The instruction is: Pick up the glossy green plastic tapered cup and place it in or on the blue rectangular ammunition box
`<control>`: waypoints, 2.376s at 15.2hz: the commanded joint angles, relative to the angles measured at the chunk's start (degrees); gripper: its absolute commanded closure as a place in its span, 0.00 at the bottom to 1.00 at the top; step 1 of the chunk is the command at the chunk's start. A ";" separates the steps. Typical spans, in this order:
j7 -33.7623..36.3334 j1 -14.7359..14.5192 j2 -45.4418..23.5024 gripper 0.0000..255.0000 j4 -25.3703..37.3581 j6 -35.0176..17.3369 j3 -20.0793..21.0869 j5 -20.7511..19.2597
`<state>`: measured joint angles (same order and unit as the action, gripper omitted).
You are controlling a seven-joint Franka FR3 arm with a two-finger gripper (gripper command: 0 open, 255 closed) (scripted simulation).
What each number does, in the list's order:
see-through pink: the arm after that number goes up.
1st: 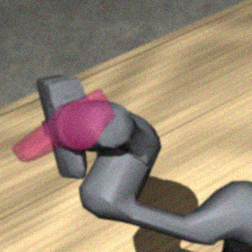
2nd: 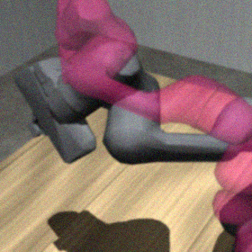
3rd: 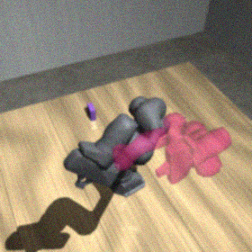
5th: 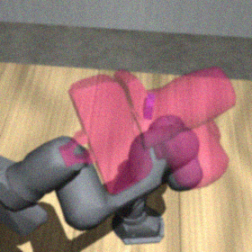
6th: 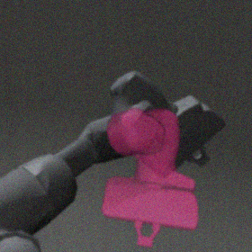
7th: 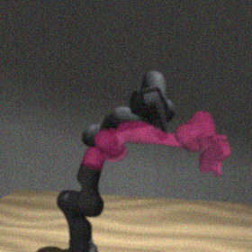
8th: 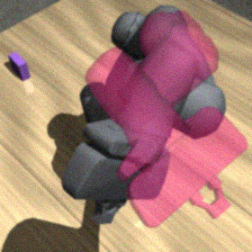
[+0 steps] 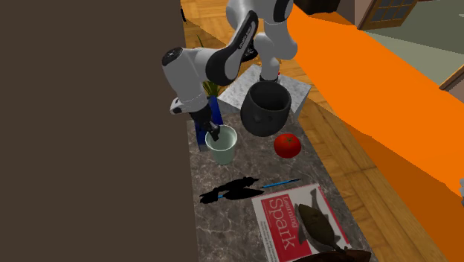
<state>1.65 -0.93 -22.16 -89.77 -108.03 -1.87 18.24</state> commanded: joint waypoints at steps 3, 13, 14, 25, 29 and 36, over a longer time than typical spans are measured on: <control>0.80 0.02 0.78 1.00 1.90 2.54 -0.04 -0.26; 2.73 0.27 1.49 1.00 8.44 9.55 -0.13 -0.74; 2.93 0.30 1.48 1.00 9.21 10.29 -0.13 -0.78; 1.39 2.50 5.23 1.00 10.76 16.29 -1.21 -0.95; -2.70 5.04 10.03 1.00 5.84 17.37 -2.89 -1.20; -10.05 9.60 16.19 1.00 0.84 20.65 -6.29 -2.24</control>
<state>-7.26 7.20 -6.58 -88.77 -87.36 -6.76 16.38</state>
